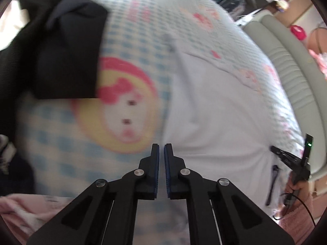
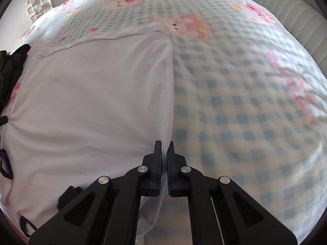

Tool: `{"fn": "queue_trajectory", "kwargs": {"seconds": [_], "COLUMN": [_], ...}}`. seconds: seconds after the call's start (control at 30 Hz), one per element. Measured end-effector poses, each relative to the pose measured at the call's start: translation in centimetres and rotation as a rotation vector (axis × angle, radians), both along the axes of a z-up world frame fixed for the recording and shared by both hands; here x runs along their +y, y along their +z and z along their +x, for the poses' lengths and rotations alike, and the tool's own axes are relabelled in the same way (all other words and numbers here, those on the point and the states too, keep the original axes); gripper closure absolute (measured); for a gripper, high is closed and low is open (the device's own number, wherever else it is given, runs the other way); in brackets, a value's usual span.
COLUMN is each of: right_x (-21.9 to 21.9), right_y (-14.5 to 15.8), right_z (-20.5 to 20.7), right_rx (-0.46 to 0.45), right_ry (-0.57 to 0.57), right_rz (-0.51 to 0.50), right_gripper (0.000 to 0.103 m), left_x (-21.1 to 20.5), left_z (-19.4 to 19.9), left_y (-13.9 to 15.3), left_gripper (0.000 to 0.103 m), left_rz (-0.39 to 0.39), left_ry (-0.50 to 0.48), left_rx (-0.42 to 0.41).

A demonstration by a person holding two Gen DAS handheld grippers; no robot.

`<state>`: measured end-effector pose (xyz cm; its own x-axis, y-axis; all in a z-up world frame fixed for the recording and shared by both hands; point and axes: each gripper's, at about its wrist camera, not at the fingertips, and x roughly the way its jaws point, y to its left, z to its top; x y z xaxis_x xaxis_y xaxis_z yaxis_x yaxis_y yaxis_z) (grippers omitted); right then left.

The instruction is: Fold clothes

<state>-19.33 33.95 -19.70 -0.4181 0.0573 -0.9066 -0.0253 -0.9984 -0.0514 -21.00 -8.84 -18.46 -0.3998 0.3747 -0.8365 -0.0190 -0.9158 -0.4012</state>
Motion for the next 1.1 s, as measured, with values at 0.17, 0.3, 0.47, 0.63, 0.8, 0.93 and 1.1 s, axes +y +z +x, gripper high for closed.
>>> {"fn": "queue_trajectory", "kwargs": {"seconds": [0.17, 0.3, 0.47, 0.63, 0.8, 0.93, 1.1], "right_x": [2.2, 3.3, 4.8, 6.4, 5.5, 3.9, 2.9], "right_y": [1.5, 2.0, -0.4, 2.1, 3.8, 1.1, -1.7], "right_z": [0.7, -0.9, -1.3, -2.0, -5.9, -10.0, -13.2], "right_rx": [0.042, 0.037, -0.045, 0.005, 0.034, -0.04, -0.058], "right_ry": [-0.038, -0.052, -0.069, -0.095, -0.034, 0.006, 0.032], "right_rz": [-0.19, -0.243, -0.093, -0.1, -0.271, -0.254, -0.227], "right_gripper": [0.089, 0.077, 0.074, 0.074, 0.073, 0.061, 0.064], "left_x": [-2.3, -1.0, 1.9, 0.0, 1.1, 3.7, 4.5], "left_z": [0.4, -0.7, -1.8, -3.3, -8.4, -11.3, -12.5], "left_y": [0.4, 0.2, -0.9, 1.8, 1.0, -0.6, -1.6], "left_gripper": [0.093, 0.06, 0.073, 0.075, 0.072, 0.072, 0.072], "left_rz": [0.125, 0.2, -0.033, 0.005, 0.098, 0.066, 0.08], "left_ry": [0.01, -0.016, -0.048, 0.015, -0.057, -0.103, -0.13], "left_rx": [0.011, 0.025, -0.019, 0.074, 0.036, -0.002, 0.044]}}
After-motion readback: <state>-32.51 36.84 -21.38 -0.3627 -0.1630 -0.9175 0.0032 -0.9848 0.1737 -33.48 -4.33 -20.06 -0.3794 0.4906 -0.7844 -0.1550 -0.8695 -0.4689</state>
